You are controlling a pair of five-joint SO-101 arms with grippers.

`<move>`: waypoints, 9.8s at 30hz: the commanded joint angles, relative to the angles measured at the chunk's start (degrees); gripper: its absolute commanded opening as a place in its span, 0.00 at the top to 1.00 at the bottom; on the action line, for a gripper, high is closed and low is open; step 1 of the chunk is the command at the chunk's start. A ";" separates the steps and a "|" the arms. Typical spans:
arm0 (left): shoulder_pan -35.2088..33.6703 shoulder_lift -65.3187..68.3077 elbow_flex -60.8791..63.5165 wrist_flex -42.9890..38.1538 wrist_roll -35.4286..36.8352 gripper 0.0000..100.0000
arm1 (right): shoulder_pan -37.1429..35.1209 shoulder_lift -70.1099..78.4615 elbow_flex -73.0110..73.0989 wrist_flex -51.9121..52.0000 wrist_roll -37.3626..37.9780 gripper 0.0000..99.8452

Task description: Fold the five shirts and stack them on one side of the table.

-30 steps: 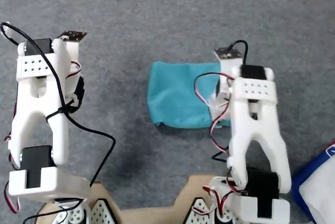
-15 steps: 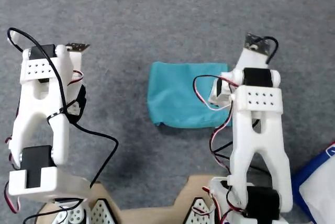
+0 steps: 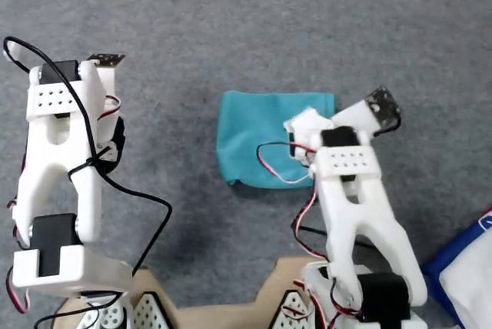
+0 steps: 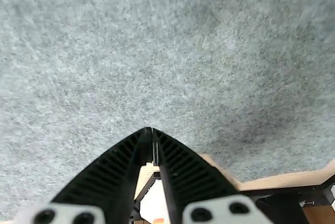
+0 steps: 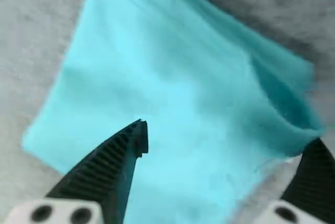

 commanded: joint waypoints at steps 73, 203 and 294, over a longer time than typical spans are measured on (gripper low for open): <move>1.32 -1.98 -2.37 0.62 1.93 0.98 | 3.12 9.98 0.22 -19.78 -0.18 0.83; 0.70 -1.98 -2.37 0.62 -2.64 0.98 | 73.45 -3.65 -34.86 13.45 41.67 0.99; 0.97 24.57 0.70 -32.79 13.54 0.98 | 10.77 39.69 -42.51 15.47 74.29 0.94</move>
